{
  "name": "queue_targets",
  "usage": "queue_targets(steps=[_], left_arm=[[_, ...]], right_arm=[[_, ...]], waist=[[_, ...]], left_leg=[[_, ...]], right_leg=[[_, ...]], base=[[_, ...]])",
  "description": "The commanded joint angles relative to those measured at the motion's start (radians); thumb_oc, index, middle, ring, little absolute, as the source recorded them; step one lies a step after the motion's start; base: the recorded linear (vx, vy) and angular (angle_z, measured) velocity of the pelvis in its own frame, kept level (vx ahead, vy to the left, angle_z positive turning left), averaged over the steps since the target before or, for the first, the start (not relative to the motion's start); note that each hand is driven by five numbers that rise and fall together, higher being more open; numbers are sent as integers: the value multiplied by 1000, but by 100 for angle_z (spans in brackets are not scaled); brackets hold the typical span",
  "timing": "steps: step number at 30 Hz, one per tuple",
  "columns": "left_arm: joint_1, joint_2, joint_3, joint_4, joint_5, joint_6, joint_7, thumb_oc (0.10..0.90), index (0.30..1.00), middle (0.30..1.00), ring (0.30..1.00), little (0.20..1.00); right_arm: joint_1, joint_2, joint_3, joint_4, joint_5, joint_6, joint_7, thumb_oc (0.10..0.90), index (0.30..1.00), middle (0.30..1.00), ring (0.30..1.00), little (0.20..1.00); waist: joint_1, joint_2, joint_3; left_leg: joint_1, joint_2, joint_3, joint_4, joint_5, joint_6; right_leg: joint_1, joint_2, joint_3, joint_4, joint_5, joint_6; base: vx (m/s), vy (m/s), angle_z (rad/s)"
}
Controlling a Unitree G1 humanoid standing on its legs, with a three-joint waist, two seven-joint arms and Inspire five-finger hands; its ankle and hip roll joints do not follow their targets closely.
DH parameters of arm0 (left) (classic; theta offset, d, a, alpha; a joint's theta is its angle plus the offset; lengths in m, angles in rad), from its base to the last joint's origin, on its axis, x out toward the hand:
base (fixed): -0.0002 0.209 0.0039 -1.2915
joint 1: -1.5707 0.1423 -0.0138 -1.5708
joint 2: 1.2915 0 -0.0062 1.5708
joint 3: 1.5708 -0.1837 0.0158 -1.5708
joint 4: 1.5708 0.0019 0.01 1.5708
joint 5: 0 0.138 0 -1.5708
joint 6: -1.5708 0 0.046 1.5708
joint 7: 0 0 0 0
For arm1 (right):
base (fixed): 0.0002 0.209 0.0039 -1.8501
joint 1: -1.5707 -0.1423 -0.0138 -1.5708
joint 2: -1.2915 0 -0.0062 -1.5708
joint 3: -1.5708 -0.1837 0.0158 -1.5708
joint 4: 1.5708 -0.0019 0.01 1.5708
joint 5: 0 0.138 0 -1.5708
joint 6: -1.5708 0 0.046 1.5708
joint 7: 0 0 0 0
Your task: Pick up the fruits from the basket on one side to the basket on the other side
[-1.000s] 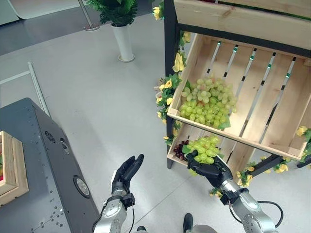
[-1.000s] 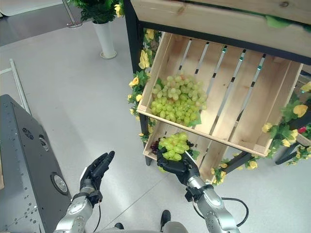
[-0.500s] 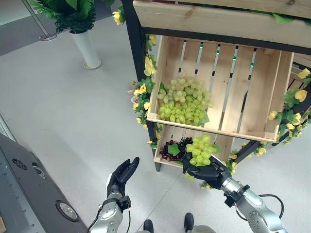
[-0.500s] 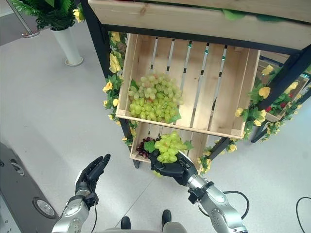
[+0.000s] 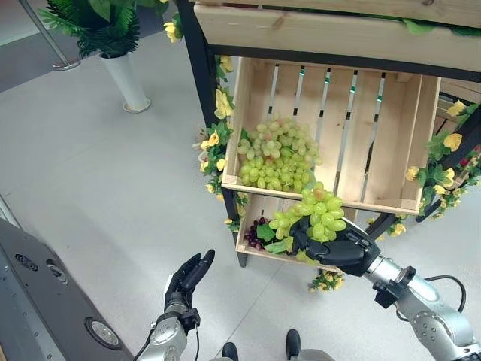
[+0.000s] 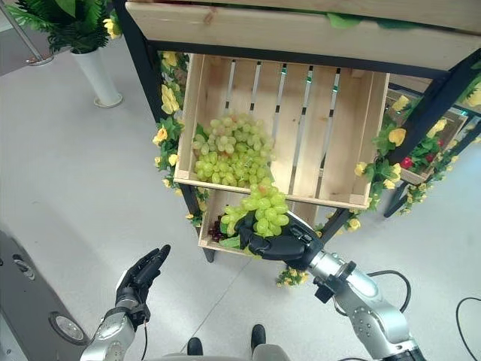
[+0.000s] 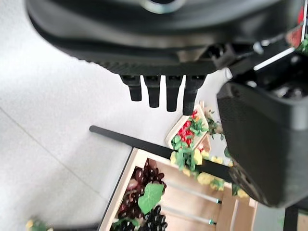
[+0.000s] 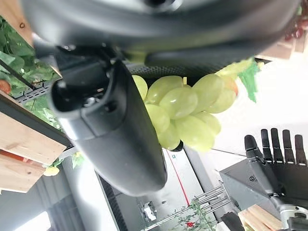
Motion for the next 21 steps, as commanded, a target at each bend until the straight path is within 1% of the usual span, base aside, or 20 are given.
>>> queue_targets(steps=[1, 7, 9, 12, 15, 17, 19, 21], left_arm=[[-120, 34, -16, 61, 28, -100, -22, 800, 900, 900, 900, 900], [-128, 35, -44, 90, 24, -97, -20, 800, 900, 900, 900, 900], [-123, 36, -55, 93, 26, -101, -18, 800, 900, 900, 900, 900], [-116, 41, -67, 86, 21, -99, -18, 800, 900, 900, 900, 900], [-115, 49, -81, 85, 15, -100, -17, 800, 900, 900, 900, 900], [-112, 52, -92, 86, 12, -103, -16, 800, 900, 900, 900, 900], [-110, 53, -95, 88, 10, -104, -16, 800, 900, 900, 900, 900], [-104, 56, -100, 84, 7, -101, -14, 800, 900, 900, 900, 900]], right_arm=[[-344, 23, -250, -53, 189, -149, -99, 400, 300, 300, 300, 300], [-473, -32, -241, 46, 224, -123, -186, 400, 300, 300, 300, 300], [-530, -66, -230, 107, 236, -105, -219, 400, 300, 300, 300, 300], [-600, -105, -209, 195, 252, -109, -254, 400, 300, 300, 300, 300], [-674, -149, -196, 281, 240, -108, -296, 400, 300, 300, 300, 300], [-744, -198, -171, 364, 209, -90, -340, 400, 300, 300, 300, 300], [-774, -217, -157, 407, 205, -82, -352, 400, 300, 300, 300, 300], [-830, -246, -129, 494, 217, -74, -370, 400, 300, 300, 300, 300]], waist=[[-10, -45, -77], [6, -56, -93], [17, -62, -99], [32, -68, -104], [47, -73, -109], [59, -78, -113], [64, -78, -115], [76, -81, -118]], left_leg=[[50, 0, -4, 10, -124, 3], [55, -1, -10, 10, -129, 1], [56, -1, -15, 10, -129, 1], [58, -1, -25, 10, -129, -1], [58, -1, -34, 10, -131, -2], [59, -3, -42, 10, -132, -3], [60, -3, -45, 10, -132, -3], [60, -3, -53, 10, -130, -4]], right_leg=[[91, -28, -8, 6, -80, -5], [98, -29, -19, 6, -80, -5], [102, -30, -26, 6, -81, -5], [107, -31, -36, 6, -83, -6], [112, -32, -47, 6, -87, -7], [117, -32, -54, 6, -89, -9], [120, -33, -58, 6, -90, -10], [124, -34, -66, 6, -91, -13]], base=[[13, 59, 0], [9, 45, 0], [14, 33, 1], [0, 0, 0], [0, 0, 0], [12, 5, 2], [18, 3, 4], [24, -6, 9]])
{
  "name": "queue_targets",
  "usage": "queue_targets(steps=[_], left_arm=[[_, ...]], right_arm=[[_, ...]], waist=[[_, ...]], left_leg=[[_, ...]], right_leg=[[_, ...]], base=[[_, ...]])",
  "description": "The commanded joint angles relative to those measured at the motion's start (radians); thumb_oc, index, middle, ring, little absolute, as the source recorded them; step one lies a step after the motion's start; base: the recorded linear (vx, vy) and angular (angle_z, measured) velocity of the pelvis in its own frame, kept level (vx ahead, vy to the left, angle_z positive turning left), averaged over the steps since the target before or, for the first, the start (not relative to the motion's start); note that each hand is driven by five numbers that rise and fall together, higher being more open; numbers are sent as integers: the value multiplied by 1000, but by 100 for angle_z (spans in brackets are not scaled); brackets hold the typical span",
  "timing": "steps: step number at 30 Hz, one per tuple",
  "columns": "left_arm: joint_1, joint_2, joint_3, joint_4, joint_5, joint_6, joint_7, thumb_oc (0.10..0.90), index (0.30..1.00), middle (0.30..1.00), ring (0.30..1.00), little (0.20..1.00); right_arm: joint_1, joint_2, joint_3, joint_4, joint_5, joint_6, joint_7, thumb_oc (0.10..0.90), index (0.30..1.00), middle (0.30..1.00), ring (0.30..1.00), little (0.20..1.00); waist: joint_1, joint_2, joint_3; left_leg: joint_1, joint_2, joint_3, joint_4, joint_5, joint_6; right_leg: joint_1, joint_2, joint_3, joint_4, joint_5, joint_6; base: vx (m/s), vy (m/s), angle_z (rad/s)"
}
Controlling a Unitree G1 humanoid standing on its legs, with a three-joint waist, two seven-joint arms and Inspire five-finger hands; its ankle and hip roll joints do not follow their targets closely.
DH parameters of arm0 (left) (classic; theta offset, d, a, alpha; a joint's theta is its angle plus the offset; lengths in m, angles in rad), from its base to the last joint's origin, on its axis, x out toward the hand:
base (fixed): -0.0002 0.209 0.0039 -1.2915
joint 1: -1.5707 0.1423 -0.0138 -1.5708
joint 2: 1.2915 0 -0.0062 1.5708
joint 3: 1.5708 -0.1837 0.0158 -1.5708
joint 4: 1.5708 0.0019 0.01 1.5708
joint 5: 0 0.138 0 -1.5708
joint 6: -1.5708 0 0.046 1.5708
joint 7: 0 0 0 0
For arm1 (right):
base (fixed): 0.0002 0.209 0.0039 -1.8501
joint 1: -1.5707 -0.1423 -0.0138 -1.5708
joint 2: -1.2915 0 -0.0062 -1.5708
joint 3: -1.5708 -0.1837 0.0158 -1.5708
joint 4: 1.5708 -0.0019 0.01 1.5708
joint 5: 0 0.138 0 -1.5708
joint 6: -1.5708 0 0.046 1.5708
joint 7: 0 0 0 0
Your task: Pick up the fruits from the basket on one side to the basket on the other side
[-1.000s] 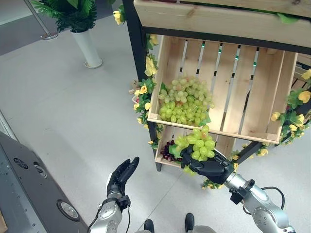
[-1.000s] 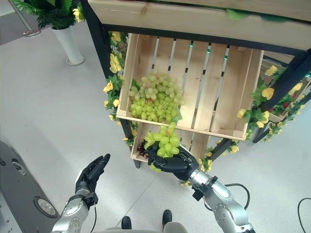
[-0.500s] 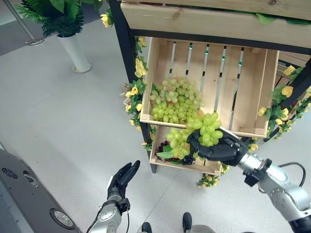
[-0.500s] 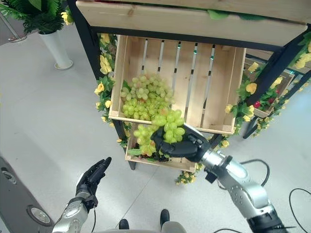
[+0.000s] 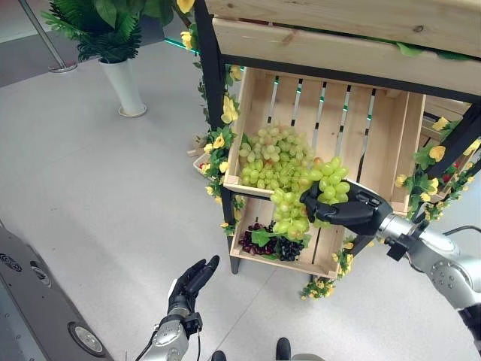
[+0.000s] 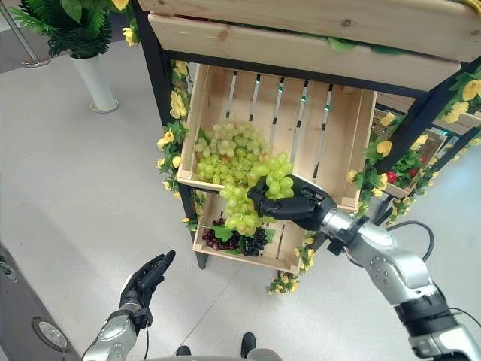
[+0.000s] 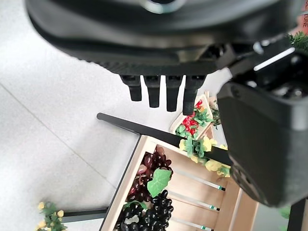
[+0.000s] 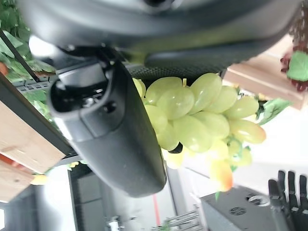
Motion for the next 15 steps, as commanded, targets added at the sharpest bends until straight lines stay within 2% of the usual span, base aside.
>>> queue_targets(steps=[1, 5, 9, 12, 13, 15], left_arm=[[-87, 51, -63, 20, 8, -106, -13, 800, 900, 900, 900, 900], [-81, 62, -70, 24, -2, -108, -20, 800, 900, 900, 900, 900], [-76, 67, -68, 36, -2, -101, -42, 800, 900, 900, 900, 900], [-75, 63, -67, 44, -25, -88, -59, 800, 900, 900, 900, 900], [-76, 59, -62, 46, -32, -76, -62, 800, 900, 900, 900, 900], [-75, 55, -60, 50, -23, -78, -60, 800, 900, 900, 900, 900]], right_arm=[[-502, -60, -199, 315, 130, -206, -278, 400, 300, 300, 300, 300], [-556, -66, -177, 358, 199, -228, -276, 400, 300, 300, 300, 300], [-594, -49, -185, 360, 305, -219, -240, 400, 300, 300, 300, 300], [-593, -22, -186, 325, 362, -194, -202, 400, 300, 300, 300, 300], [-587, -2, -184, 306, 378, -163, -175, 400, 300, 300, 300, 300], [-576, 10, -180, 287, 361, -138, -165, 400, 300, 300, 300, 300]], waist=[[65, -18, -85], [77, -18, -86], [87, -18, -92], [89, -16, -96], [90, -16, -100], [90, -16, -102]], left_leg=[[45, -5, -42, 10, -128, 3], [47, -5, -51, 10, -126, 2], [48, -6, -60, 10, -127, 1], [49, -8, -65, 10, -128, 0], [50, -9, -66, 10, -129, 0], [50, -8, -65, 10, -129, -1]], right_leg=[[102, -31, -46, 6, -94, -7], [109, -30, -52, 6, -97, -10], [115, -31, -58, 6, -101, -13], [118, -31, -60, 6, -103, -14], [119, -33, -61, 6, -104, -13], [120, -34, -63, 6, -106, -13]], base=[[19, -7, 11], [26, -9, 7], [32, -6, 8], [17, 4, 11], [0, 0, 0], [0, 0, 0]])
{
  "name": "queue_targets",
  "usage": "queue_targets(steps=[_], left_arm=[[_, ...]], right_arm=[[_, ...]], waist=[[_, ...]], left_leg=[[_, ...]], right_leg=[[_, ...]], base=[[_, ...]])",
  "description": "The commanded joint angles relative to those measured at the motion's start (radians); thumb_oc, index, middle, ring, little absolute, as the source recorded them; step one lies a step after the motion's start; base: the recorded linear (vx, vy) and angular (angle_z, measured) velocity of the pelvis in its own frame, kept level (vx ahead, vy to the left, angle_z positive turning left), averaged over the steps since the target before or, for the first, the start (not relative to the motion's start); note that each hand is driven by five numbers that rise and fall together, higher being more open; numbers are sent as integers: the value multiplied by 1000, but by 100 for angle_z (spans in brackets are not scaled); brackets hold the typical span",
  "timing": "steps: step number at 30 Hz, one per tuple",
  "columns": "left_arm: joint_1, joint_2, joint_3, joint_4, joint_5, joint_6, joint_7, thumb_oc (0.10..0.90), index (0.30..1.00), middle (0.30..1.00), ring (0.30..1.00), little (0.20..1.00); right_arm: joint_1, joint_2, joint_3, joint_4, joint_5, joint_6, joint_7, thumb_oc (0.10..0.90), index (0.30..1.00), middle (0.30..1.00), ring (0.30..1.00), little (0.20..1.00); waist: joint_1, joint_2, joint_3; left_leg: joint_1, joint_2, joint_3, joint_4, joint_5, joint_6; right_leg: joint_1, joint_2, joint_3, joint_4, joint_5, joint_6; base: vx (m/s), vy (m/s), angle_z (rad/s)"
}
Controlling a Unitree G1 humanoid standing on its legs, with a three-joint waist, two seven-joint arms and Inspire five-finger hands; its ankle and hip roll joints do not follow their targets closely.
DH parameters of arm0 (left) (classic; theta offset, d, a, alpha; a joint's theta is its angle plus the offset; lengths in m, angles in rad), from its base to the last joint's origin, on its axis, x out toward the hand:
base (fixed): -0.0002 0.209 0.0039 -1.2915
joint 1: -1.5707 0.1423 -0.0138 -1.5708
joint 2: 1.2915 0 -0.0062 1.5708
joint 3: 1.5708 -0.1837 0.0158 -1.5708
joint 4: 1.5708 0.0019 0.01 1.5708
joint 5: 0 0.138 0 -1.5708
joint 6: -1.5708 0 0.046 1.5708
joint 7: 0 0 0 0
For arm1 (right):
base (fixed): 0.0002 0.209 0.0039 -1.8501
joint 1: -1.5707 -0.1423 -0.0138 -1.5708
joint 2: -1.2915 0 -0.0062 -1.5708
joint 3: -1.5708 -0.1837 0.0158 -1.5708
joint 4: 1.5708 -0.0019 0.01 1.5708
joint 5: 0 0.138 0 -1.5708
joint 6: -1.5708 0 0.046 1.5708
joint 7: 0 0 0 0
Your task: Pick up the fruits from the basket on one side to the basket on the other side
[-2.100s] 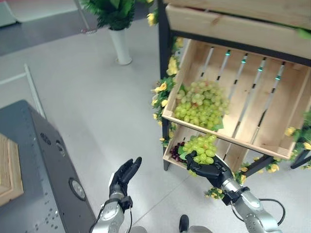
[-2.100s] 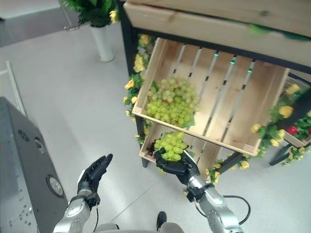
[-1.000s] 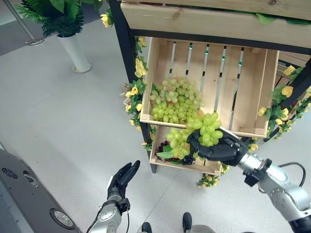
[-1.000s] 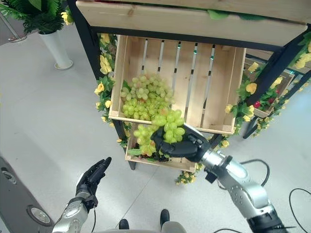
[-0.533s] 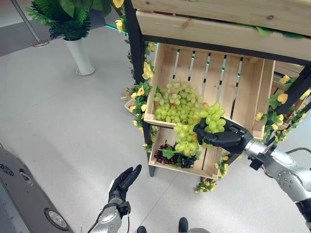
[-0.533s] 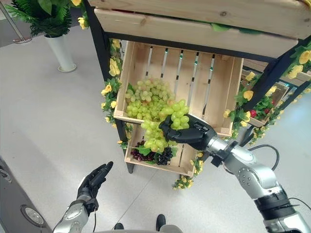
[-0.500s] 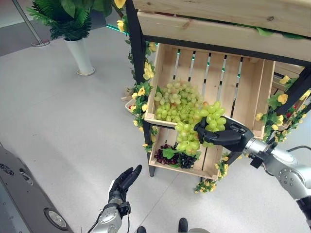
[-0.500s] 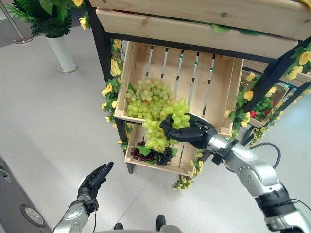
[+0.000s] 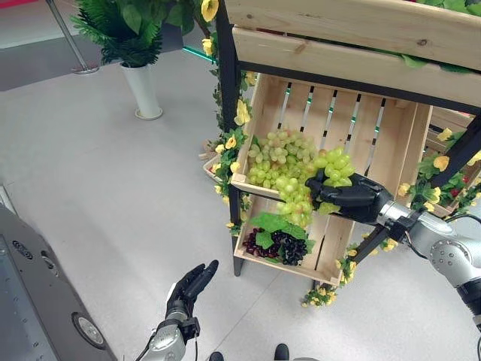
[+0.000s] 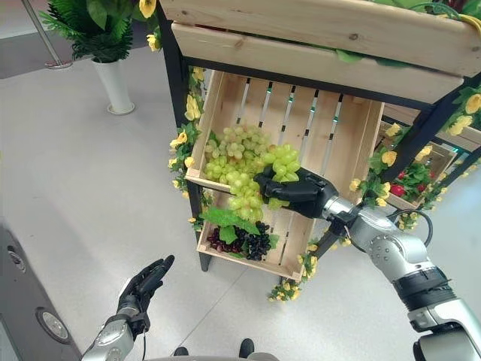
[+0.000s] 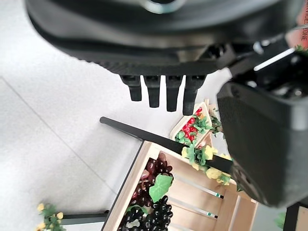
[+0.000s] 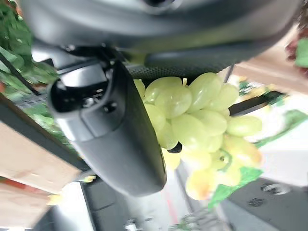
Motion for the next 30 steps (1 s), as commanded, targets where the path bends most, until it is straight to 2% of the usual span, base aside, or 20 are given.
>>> queue_targets(steps=[1, 4, 14, 18, 22, 30], left_arm=[[-94, 45, -53, 19, -9, -79, -22, 800, 900, 900, 900, 900], [-89, 40, -48, 17, 9, -87, -21, 800, 900, 900, 900, 900], [-99, 37, -29, 19, 11, -93, -19, 800, 900, 900, 900, 900], [-101, 32, -25, 18, 18, -96, -6, 800, 900, 900, 900, 900], [-116, 28, -22, 24, 23, -100, 7, 800, 900, 900, 900, 900], [-120, 26, -24, 8, 20, -102, 19, 800, 900, 900, 900, 900]], right_arm=[[-388, 24, -214, 131, 106, -154, -41, 400, 300, 300, 300, 300], [-344, 42, -197, 95, 29, -123, -18, 400, 300, 300, 300, 300], [-184, 98, -195, -38, -17, -78, 108, 400, 300, 300, 300, 300], [-110, 134, -197, -128, -67, -119, 95, 400, 300, 300, 300, 300], [-66, 159, -217, -190, -126, -183, 33, 400, 300, 300, 300, 300], [-55, 151, -285, -130, -142, -239, -87, 400, 300, 300, 300, 300]], waist=[[68, -37, -83], [64, -37, -83], [37, -31, -66], [24, -28, -62], [5, -21, -56], [-5, -15, -50]], left_leg=[[63, -10, -16, 10, -129, 0], [63, -7, -6, 10, -127, 1], [62, -3, 12, 10, -122, 3], [62, -3, 24, 10, -122, 6], [65, -4, 37, 10, -124, 8], [66, -5, 43, 10, -129, 10]], right_leg=[[109, -36, -27, 6, -104, -11], [106, -37, -27, 6, -102, -11], [96, -39, -15, 6, -94, -5], [90, -41, -10, 6, -89, -2], [86, -41, 2, 6, -86, 0], [83, -39, 12, 6, -85, 2]], base=[[0, 0, 0], [0, 0, 0], [-4, -2, 1], [-12, 1, -2], [-17, 2, -4], [-15, 1, -6]])
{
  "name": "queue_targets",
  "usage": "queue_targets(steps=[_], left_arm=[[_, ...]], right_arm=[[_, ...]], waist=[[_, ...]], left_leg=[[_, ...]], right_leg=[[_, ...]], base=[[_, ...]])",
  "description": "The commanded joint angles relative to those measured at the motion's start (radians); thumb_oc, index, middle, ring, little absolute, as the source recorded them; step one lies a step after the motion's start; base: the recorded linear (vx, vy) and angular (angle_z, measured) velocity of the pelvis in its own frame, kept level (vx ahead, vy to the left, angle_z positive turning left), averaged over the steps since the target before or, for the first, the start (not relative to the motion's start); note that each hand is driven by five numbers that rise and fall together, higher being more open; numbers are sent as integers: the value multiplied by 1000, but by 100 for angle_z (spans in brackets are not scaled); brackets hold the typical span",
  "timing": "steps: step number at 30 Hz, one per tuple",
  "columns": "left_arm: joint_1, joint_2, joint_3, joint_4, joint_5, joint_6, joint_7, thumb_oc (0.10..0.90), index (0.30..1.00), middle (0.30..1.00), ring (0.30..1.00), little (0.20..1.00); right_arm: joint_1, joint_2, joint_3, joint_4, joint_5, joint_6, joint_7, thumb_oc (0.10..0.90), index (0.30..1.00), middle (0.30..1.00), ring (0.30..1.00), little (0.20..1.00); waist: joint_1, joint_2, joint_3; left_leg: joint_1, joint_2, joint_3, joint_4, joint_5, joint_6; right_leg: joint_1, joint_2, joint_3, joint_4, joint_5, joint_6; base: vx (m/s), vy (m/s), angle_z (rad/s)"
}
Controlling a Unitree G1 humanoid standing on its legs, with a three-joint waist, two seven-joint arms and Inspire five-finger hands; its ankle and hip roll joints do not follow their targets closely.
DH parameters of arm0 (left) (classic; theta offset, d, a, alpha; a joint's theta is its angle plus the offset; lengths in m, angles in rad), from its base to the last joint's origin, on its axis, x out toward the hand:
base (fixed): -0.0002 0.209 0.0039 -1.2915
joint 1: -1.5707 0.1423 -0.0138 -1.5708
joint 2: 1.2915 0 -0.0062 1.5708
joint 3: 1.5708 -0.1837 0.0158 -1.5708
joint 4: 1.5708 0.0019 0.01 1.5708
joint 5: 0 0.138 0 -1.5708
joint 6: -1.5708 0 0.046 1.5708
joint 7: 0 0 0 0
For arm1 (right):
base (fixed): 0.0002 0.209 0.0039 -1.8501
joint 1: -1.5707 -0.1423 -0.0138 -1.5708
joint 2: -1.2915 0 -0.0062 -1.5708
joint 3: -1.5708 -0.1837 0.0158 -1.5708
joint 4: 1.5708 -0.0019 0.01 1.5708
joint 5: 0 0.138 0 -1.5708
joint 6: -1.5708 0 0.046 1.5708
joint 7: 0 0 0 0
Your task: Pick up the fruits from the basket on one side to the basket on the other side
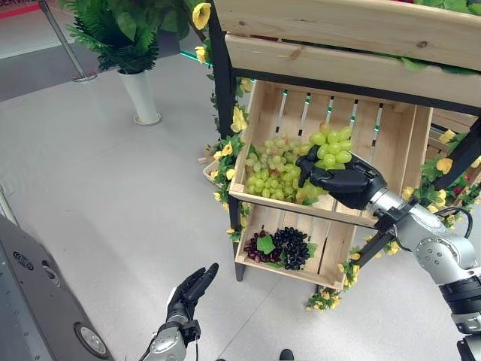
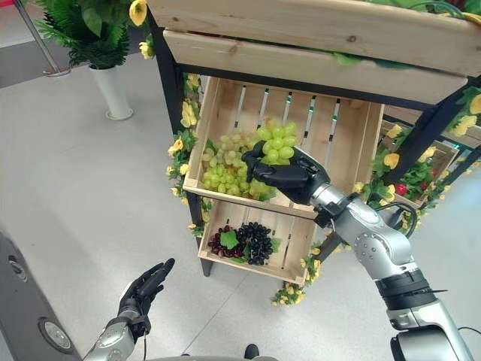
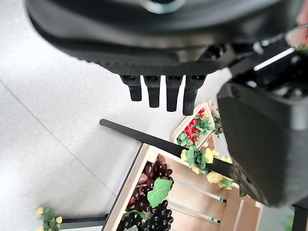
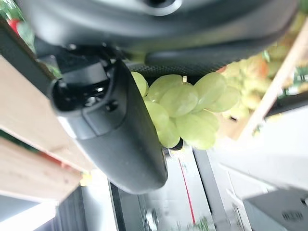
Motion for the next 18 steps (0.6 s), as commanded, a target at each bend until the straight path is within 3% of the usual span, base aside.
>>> queue_targets(steps=[1, 13, 18], left_arm=[[-112, 31, -25, -1, 25, -105, 2, 800, 900, 900, 900, 900], [-108, 55, -64, -8, 8, -111, 1, 800, 900, 900, 900, 900], [-111, 59, -75, -3, 4, -110, -2, 800, 900, 900, 900, 900]], right_arm=[[-140, 7, -192, 34, 23, -212, -66, 400, 300, 300, 300, 300], [-303, -156, -215, 394, 108, -226, -197, 400, 300, 300, 300, 300], [-365, -191, -182, 491, 105, -168, -195, 400, 300, 300, 300, 300]], waist=[[7, -23, -36], [34, -27, -42], [43, -27, -43]], left_leg=[[48, -6, 13, 9, -131, 8], [51, -3, -4, 9, -135, 2], [51, -4, -12, 9, -133, 1]], right_leg=[[83, -43, -15, 6, -77, 5], [91, -36, -21, 6, -81, 0], [92, -35, -24, 6, -81, -5]], base=[[0, 0, 0], [0, 0, 0], [0, 0, 0]])
